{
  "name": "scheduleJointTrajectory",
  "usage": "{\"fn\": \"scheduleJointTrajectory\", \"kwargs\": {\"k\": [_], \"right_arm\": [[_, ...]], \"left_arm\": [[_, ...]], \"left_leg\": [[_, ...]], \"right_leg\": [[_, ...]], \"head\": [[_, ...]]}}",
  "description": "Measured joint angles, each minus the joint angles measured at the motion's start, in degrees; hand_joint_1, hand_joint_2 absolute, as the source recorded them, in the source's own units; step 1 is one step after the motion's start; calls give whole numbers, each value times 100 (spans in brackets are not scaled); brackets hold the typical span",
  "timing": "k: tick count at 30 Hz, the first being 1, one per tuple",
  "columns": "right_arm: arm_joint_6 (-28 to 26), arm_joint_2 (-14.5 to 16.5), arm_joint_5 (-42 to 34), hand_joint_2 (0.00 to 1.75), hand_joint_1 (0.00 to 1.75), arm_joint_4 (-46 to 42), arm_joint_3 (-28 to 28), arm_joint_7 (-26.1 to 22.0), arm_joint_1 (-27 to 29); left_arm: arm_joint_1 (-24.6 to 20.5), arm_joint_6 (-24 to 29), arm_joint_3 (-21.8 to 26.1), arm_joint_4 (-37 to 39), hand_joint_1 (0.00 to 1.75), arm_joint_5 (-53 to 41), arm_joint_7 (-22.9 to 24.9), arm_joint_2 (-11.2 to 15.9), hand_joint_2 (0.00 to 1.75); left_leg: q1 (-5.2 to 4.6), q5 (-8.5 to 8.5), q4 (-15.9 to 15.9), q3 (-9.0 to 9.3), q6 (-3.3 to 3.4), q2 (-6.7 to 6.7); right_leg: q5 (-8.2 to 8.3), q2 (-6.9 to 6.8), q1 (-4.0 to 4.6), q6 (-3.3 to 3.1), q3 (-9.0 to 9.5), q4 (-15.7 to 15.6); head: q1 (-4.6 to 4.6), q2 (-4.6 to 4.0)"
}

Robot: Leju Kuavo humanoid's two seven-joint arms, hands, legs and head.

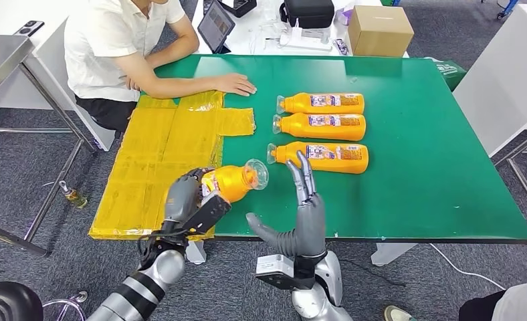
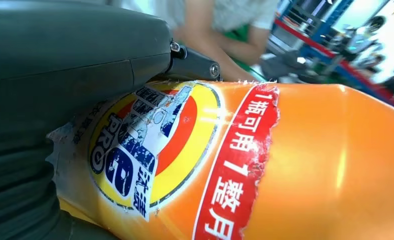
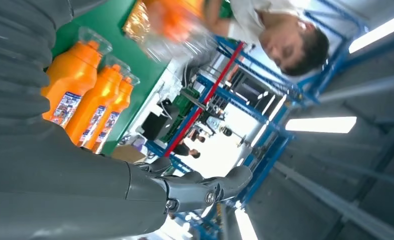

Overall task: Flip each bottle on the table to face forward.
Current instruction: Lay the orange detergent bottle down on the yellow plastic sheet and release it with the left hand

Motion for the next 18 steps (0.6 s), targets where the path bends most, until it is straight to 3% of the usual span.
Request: {"fn": "scheduleJointTrajectory", "kwargs": {"k": [4,10,18], "right_arm": [[1,37,-275,0,0,-198,-32,6,26],[7,37,-541,0,0,-205,62,10,-2],[7,37,-594,0,0,-204,152,2,-7]], "left_arm": [[-550,-481,43,796,175,-798,547,39,175],[-1520,-1474,128,2192,175,-1167,791,-114,175],[-1921,-1615,259,2843,173,-1109,785,-262,175]], "left_leg": [[0,6,0,-5,3,-3],[0,8,0,-9,4,-6],[0,8,0,-8,3,-6]], "right_leg": [[0,-2,0,1,0,1],[0,-1,0,1,0,2],[0,-1,1,1,-1,2]], "head": [[0,0],[2,0],[0,0]]}}
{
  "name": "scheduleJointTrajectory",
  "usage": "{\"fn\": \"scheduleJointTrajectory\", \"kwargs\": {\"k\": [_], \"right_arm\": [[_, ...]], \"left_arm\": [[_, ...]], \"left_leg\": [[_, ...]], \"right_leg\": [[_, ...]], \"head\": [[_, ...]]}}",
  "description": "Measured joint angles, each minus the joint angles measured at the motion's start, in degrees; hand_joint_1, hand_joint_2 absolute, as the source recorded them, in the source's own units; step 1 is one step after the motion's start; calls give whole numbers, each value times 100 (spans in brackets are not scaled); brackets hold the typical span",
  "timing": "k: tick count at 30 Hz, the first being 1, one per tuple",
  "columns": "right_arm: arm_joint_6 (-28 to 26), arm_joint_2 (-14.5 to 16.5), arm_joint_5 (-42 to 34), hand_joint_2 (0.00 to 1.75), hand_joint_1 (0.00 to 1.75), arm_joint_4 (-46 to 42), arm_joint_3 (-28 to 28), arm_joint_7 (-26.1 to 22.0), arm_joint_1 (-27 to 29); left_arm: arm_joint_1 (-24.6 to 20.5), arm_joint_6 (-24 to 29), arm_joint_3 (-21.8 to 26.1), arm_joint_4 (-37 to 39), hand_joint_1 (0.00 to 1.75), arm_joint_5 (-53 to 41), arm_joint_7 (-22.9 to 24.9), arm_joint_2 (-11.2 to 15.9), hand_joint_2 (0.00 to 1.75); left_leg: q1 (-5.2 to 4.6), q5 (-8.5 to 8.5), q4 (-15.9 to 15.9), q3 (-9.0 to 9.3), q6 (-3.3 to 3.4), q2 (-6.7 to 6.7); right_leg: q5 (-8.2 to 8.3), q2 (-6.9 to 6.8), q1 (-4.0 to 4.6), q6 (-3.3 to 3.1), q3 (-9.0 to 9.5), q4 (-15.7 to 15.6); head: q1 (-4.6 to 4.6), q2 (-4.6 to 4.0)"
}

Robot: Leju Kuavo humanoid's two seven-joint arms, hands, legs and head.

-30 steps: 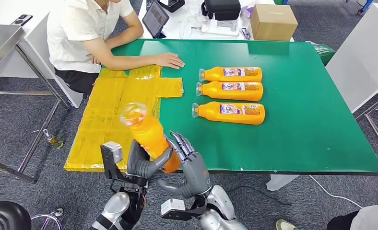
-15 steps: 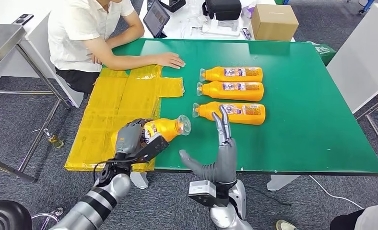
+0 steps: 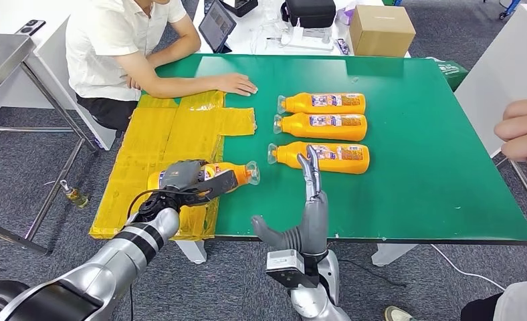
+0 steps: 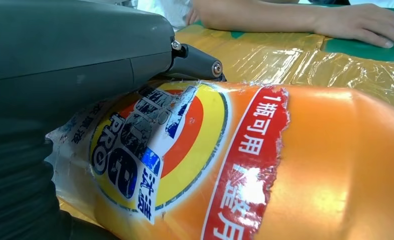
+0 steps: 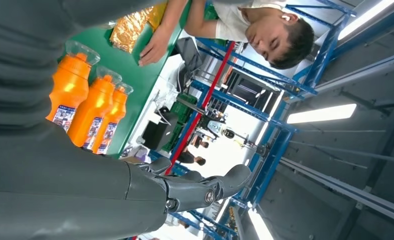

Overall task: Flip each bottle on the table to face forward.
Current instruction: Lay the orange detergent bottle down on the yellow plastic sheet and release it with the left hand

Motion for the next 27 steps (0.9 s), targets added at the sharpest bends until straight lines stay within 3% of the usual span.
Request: {"fn": "scheduleJointTrajectory", "kwargs": {"k": [2,3,6,7,9,12,21,27], "right_arm": [[-1,0,-4,0,0,0,6,0,-1],[-1,0,-10,0,0,1,8,0,-1],[0,0,-54,0,0,15,26,0,-10],[0,0,-68,0,0,27,36,0,-19],[1,0,-87,0,0,55,51,0,-35],[0,0,-122,0,0,108,52,0,-41],[-1,-63,-298,0,0,328,55,0,-42],[-1,-104,-228,0,0,451,57,0,-32]], "left_arm": [[-39,-4,3,69,164,-3,3,-19,175],[-60,-21,5,106,145,-14,22,-27,175],[-170,-207,4,263,48,-151,243,-36,175],[-221,-317,2,336,22,-217,352,-38,175],[-304,-540,-1,484,2,-303,505,-38,175],[-364,-809,6,628,0,-292,439,-39,175],[-404,-1354,56,707,0,-231,-394,-111,175],[-190,-1038,-115,457,0,-442,-520,-220,175]], "left_leg": [[0,0,0,0,0,0],[0,0,0,0,0,0],[0,0,0,0,0,0],[0,0,0,0,0,1],[0,0,0,1,0,2],[0,3,0,1,-1,-3],[-1,3,0,1,0,-7],[-1,4,0,2,0,-6]], "right_leg": [[0,0,0,0,0,0],[0,0,0,0,1,0],[0,0,0,0,1,0],[1,0,0,0,1,0],[1,0,0,0,0,0],[0,-5,0,0,3,0],[-2,-11,-1,1,10,0],[-1,-10,-1,1,11,0]], "head": [[1,0],[1,0],[1,0],[1,0],[0,0],[0,0],[1,0],[0,0]]}}
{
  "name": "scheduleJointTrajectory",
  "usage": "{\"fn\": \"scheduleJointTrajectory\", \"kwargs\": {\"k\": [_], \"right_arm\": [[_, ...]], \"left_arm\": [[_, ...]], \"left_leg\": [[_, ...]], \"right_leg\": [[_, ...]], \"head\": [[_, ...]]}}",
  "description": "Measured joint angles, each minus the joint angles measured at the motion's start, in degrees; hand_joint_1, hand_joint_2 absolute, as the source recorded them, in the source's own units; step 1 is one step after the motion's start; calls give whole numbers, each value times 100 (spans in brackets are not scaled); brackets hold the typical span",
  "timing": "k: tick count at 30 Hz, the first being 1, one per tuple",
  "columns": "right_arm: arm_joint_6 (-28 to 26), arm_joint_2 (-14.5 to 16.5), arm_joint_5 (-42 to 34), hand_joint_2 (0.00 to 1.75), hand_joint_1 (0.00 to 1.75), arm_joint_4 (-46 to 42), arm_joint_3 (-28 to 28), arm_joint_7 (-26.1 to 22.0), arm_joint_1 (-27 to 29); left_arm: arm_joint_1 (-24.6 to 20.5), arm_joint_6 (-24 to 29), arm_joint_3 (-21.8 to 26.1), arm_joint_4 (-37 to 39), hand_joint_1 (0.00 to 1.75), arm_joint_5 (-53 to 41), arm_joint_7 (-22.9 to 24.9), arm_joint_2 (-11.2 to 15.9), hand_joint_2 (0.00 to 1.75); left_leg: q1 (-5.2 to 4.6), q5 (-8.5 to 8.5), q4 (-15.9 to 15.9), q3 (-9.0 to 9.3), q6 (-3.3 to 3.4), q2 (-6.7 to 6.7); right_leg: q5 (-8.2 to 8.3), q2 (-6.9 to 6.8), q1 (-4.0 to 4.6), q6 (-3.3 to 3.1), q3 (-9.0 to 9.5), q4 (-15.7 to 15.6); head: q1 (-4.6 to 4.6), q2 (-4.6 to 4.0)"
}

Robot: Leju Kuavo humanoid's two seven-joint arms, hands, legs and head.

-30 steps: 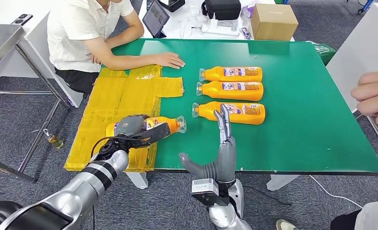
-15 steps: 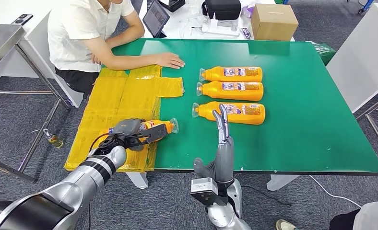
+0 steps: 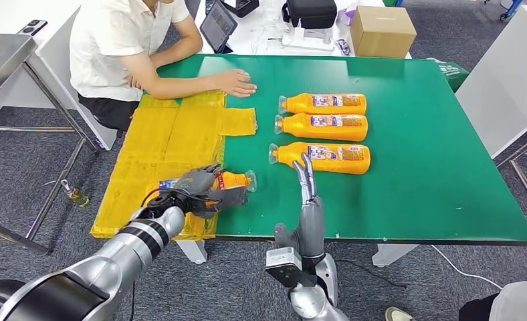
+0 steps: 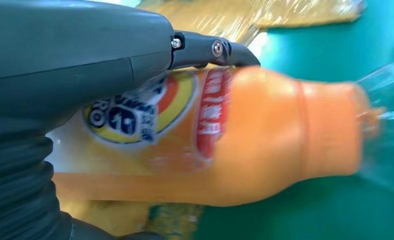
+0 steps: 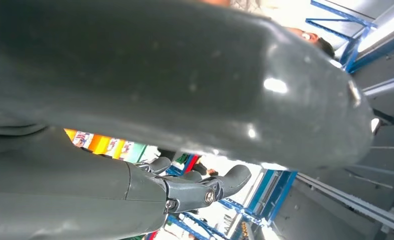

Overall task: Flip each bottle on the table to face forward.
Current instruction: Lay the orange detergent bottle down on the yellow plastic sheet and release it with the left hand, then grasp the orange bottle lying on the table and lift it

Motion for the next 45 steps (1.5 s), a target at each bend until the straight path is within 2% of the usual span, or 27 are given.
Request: {"fn": "scheduleJointTrajectory", "kwargs": {"k": [3,7,17,19,21,23,25,27,30,33,35,39,45], "right_arm": [[1,-20,34,0,0,34,-6,0,34],[0,-66,42,0,0,73,-7,0,64],[0,-79,139,0,0,157,-5,0,67],[1,-78,369,0,0,194,-28,26,69],[1,-75,1100,87,0,288,-151,193,69],[0,-70,2166,175,0,437,-463,378,71],[-2,-63,2944,175,0,568,-966,322,81],[-4,-57,3213,175,0,661,-1492,163,91],[-4,-39,3278,175,0,766,-2016,69,98],[-4,0,3312,175,0,826,-2281,52,103],[-6,47,3258,175,0,818,-2438,32,127],[-8,130,2933,175,0,504,-2878,16,297],[-9,116,3241,175,0,180,-3538,36,395]], "left_arm": [[270,262,-75,-398,0,107,-242,-24,175],[572,265,-174,-1002,0,295,-561,4,175],[967,758,-275,-1954,0,446,-703,30,175],[1076,983,-290,-2104,0,514,-807,30,175],[1265,1269,-291,-2321,0,782,-1044,26,175],[1574,1493,-240,-2621,0,1425,-1463,6,175],[1942,1485,-132,-2972,0,2340,-1904,-27,175],[2246,1368,-32,-3290,0,2970,-2137,-45,175],[2514,1305,64,-3611,0,3164,-2203,-48,175],[2636,1245,118,-3806,0,3285,-2210,-49,175],[2723,1078,202,-3915,0,3837,-2252,-70,175],[3022,631,532,-4246,0,5606,-2333,-98,175],[3335,429,636,-4610,0,5996,-2285,-15,175]], "left_leg": [[0,0,0,-2,0,0],[0,-1,0,-7,0,1],[0,-1,0,-10,0,1],[0,-1,0,-10,0,1],[0,-2,0,-10,1,1],[-1,-3,0,-10,1,1],[-1,-5,0,-12,2,-1],[-1,-6,0,-16,3,-2],[-2,-7,0,-17,3,0],[0,-6,0,-14,2,1],[0,-5,0,-12,2,2],[0,-5,0,-12,2,3],[-3,-9,0,-15,3,2]], "right_leg": [[0,0,0,0,-1,0],[-1,0,0,0,-8,0],[-1,0,0,0,-11,0],[-1,1,0,0,-11,0],[-1,1,0,0,-11,0],[-2,0,0,0,-11,-1],[-3,-1,-1,1,-12,-2],[-4,-2,-1,1,-13,-3],[-3,0,-1,1,-15,-3],[-2,0,0,0,-16,-3],[-2,0,1,0,-15,-3],[-2,0,0,0,-15,-2],[-3,0,-2,1,-16,-4]], "head": [[1,0],[-1,0],[1,0],[1,0],[-1,0],[-1,0],[0,0],[1,0],[-1,0],[-1,0],[-1,0],[-1,0],[-1,0]]}}
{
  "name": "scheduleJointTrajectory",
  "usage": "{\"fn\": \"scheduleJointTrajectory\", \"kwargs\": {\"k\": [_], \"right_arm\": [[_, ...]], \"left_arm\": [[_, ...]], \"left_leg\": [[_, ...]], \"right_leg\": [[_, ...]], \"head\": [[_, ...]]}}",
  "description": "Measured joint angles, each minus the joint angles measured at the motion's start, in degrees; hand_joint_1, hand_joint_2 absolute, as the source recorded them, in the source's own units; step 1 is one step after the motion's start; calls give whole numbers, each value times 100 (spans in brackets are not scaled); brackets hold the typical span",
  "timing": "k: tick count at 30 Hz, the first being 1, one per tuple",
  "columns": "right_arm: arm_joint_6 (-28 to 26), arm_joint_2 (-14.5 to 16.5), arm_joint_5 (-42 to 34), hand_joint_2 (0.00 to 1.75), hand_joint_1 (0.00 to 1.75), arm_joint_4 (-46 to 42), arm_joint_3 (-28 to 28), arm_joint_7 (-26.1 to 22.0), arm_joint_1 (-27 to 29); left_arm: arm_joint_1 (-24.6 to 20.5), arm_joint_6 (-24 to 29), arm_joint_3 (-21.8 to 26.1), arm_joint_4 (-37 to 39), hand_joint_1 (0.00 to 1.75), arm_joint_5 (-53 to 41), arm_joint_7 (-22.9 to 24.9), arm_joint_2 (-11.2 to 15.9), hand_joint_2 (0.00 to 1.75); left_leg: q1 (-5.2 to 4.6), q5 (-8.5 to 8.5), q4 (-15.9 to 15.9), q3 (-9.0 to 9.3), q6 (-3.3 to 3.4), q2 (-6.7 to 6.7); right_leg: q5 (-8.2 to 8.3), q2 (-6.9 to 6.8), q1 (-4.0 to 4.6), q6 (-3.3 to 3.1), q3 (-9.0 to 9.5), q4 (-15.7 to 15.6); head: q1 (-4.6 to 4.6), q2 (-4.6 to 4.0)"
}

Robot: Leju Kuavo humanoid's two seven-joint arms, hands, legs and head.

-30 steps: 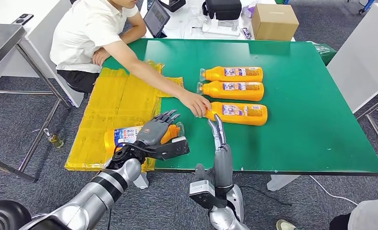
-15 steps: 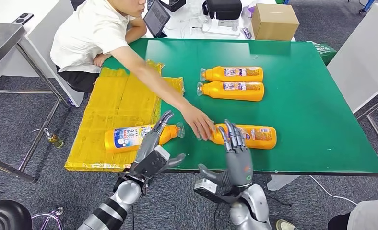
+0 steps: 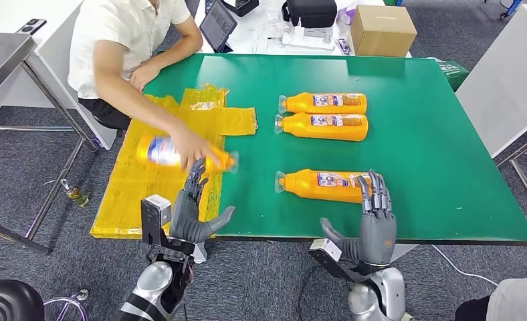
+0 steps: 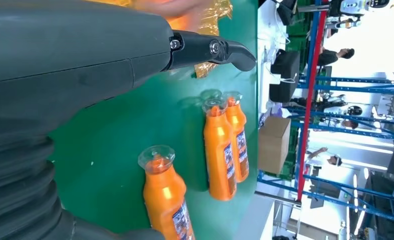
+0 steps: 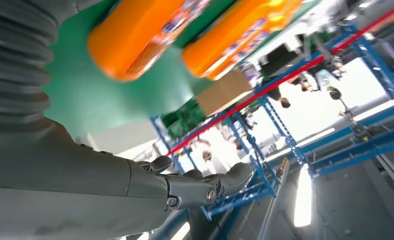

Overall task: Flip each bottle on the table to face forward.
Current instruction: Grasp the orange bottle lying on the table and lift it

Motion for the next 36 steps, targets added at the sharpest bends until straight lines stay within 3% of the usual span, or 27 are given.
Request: {"fn": "scheduleJointTrajectory", "kwargs": {"k": [6,12,19,26,36], "right_arm": [[1,-472,571,175,0,506,-366,762,-192],[0,-841,764,175,0,1079,-382,1102,-465],[2,-1240,839,175,0,2585,-149,1586,-1485],[1,-1342,862,175,0,3967,179,1736,-2260],[161,-1301,978,175,0,4911,577,1906,-2919]], "left_arm": [[329,252,-346,-125,0,-722,-55,12,175],[412,263,-637,-114,0,-861,-78,2,175],[207,138,-1012,-3,0,-872,-102,-77,175],[-13,97,-1263,131,0,-789,-66,-157,175],[-204,39,-1506,257,0,-696,-16,-226,175]], "left_leg": [[-3,-1,0,-1,2,-3],[-2,-1,0,1,2,-1],[-3,5,1,1,5,1],[-3,5,3,1,5,-1],[-3,5,3,2,5,1]], "right_leg": [[1,-1,-2,1,2,-1],[2,0,-1,2,1,-1],[6,0,-2,4,4,0],[7,0,-1,6,4,1],[7,0,-1,6,3,1]], "head": [[1,0],[-2,0],[0,0],[-2,0],[-1,0]]}}
